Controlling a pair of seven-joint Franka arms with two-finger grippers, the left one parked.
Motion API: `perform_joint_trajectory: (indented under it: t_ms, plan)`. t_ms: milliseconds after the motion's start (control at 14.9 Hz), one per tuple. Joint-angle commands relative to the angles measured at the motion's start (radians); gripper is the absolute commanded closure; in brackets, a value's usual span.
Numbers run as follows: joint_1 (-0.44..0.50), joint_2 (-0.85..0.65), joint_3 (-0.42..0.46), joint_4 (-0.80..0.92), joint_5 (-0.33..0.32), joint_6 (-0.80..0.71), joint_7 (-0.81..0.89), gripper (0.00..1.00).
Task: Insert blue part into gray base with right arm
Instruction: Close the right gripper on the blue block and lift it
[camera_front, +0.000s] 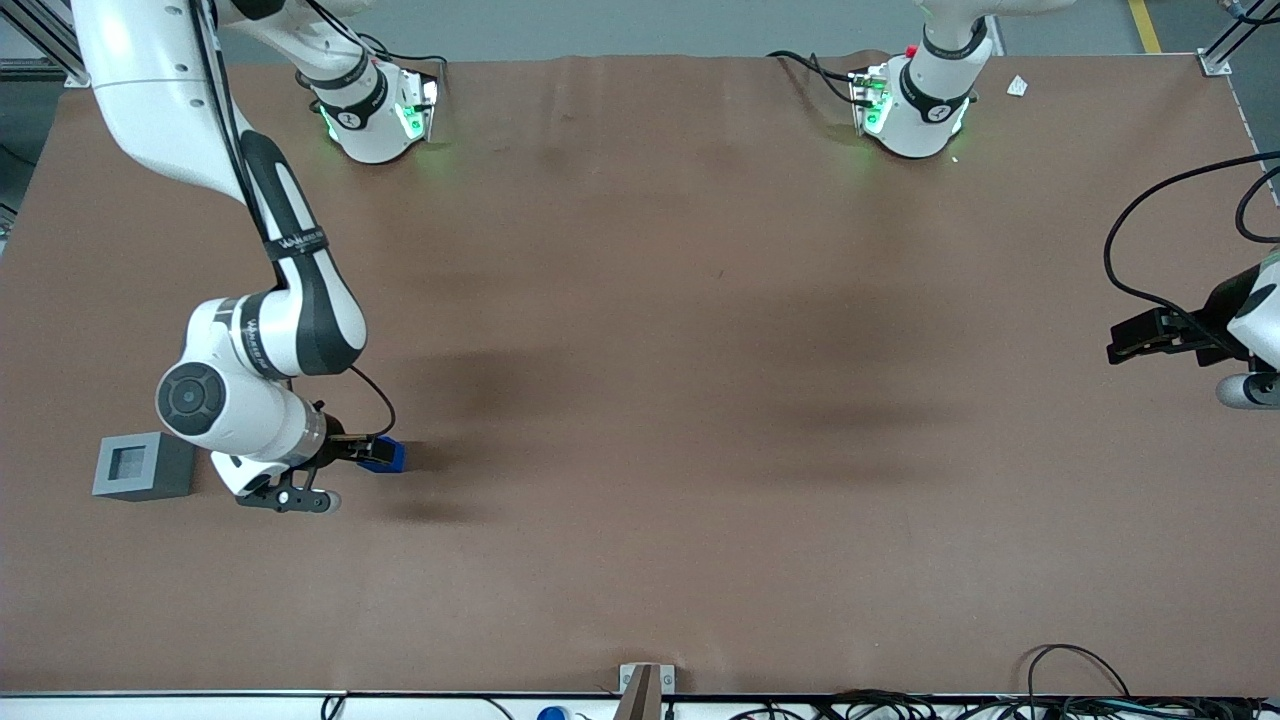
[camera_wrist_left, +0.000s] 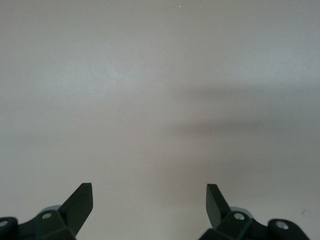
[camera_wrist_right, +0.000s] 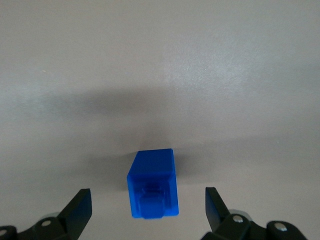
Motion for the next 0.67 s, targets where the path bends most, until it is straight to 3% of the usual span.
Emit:
perform_joint_trajectory:
  t_ms: [0,336,604]
  plan:
    - [0.013,0.022,-0.001,-0.008,-0.009,0.019,0.007,0.00]
    - [0.017,0.036,-0.001,-0.007,-0.004,0.011,0.009,0.00]
    - [0.002,0.036,-0.001,-0.007,-0.007,0.011,-0.004,0.11]
